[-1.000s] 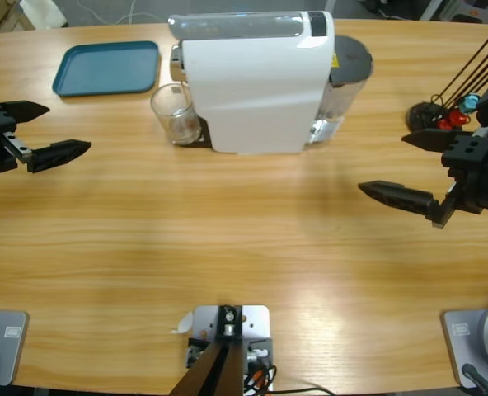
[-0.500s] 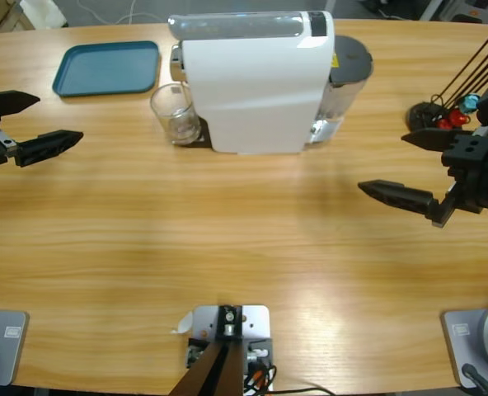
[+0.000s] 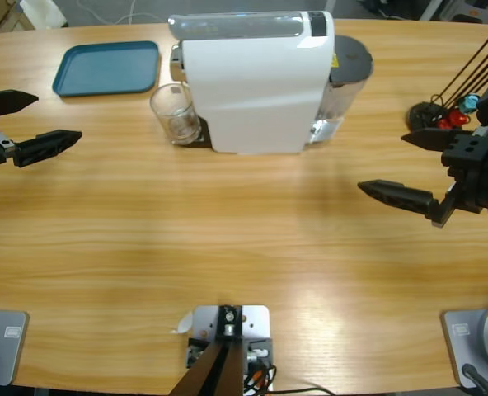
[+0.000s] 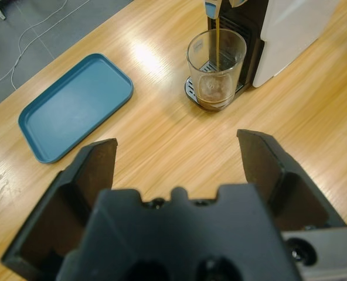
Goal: Pour coffee
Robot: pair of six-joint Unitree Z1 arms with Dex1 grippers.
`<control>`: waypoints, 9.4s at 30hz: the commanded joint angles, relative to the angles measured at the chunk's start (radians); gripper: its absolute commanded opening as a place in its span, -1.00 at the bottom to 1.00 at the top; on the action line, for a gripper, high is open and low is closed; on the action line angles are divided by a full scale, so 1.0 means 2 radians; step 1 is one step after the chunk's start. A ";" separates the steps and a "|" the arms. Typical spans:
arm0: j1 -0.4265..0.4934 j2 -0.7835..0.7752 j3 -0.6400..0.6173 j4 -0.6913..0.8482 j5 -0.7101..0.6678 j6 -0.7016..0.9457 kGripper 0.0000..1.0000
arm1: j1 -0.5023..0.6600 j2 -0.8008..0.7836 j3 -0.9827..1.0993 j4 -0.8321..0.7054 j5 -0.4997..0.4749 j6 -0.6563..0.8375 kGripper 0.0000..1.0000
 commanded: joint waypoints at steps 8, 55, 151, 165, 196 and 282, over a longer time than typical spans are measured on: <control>-0.011 -0.007 0.020 -0.006 0.002 0.004 0.76 | 0.006 -0.001 0.015 -0.007 -0.005 0.007 1.00; -0.018 0.007 0.021 -0.011 -0.001 0.002 0.72 | 0.006 0.000 0.016 -0.008 -0.006 0.007 1.00; 0.118 0.317 0.006 -0.270 -0.288 0.001 0.46 | 0.006 0.002 0.014 -0.015 -0.019 0.009 1.00; 0.116 0.350 -0.031 -0.271 -0.291 0.016 0.85 | 0.006 0.008 0.013 -0.015 -0.020 0.010 1.00; 0.116 0.422 -0.087 -0.272 -0.335 0.005 0.26 | 0.006 0.022 0.010 -0.015 -0.026 0.013 1.00; 0.305 0.436 -0.229 -0.089 -0.167 -0.037 0.97 | 0.006 0.029 0.007 -0.016 -0.034 0.022 1.00</control>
